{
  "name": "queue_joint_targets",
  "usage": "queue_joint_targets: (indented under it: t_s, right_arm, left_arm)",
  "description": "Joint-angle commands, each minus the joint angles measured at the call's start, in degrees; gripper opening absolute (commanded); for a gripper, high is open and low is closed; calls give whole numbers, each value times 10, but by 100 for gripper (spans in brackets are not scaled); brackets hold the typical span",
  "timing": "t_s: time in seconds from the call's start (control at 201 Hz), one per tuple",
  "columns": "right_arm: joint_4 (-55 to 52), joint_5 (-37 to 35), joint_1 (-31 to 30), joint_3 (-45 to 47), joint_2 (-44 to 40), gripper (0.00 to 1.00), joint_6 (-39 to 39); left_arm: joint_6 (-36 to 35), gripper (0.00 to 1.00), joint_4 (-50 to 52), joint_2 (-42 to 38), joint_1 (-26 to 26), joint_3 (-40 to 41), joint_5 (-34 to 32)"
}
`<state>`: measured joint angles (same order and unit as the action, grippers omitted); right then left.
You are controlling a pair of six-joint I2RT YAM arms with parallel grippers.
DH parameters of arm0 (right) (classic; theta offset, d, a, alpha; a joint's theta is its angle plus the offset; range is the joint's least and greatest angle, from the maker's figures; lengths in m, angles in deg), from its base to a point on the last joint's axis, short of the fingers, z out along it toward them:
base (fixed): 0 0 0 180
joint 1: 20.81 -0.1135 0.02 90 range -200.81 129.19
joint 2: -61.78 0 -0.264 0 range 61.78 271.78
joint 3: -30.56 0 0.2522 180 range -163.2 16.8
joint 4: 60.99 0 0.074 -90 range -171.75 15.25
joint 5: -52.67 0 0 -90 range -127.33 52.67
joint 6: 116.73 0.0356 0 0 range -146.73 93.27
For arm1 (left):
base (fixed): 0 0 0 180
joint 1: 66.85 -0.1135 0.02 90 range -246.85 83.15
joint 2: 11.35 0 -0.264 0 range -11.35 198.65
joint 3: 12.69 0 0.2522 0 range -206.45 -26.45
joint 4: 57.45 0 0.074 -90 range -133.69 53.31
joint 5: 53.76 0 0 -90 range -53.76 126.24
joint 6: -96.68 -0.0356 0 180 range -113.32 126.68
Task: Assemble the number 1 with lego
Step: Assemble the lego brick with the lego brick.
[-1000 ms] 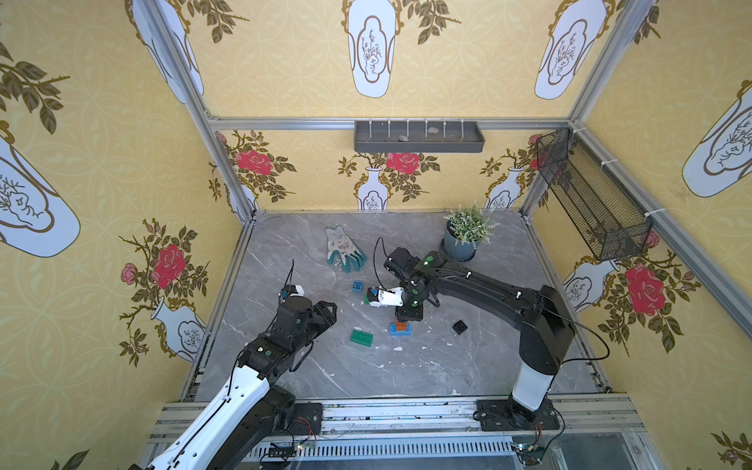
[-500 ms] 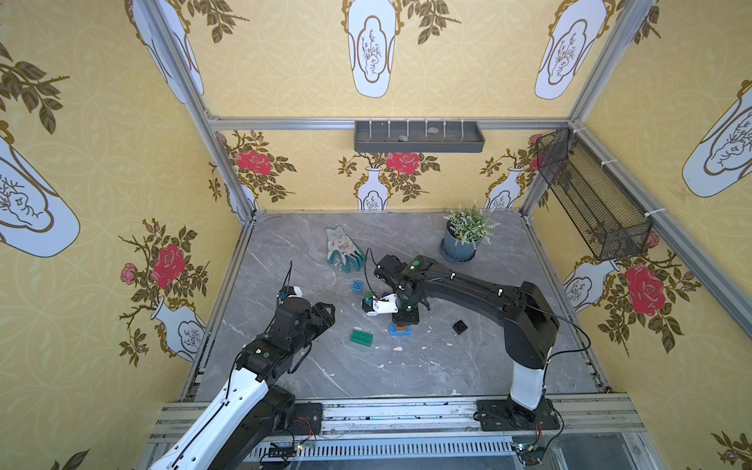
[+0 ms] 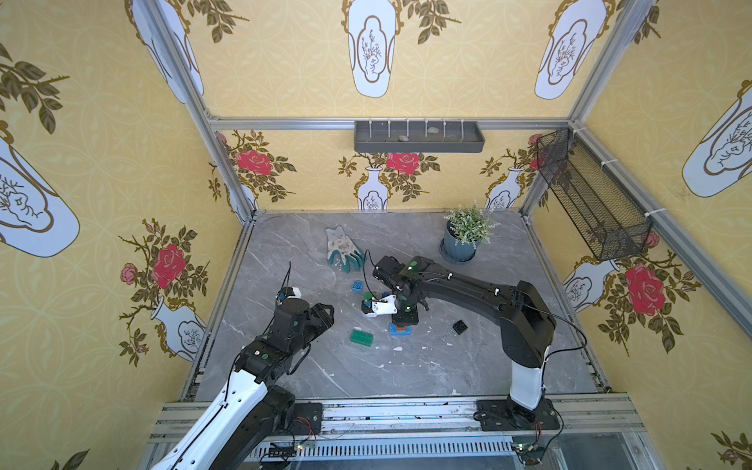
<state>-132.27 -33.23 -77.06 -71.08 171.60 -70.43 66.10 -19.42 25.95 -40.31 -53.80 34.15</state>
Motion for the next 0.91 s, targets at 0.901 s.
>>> queue_joint_targets:
  t_s: [0.901]
  right_arm:
    - [-18, 10, -1, 95, 50, 14, 5]
  left_arm:
    - [-9, 58, 17, -17, -5, 5, -6]
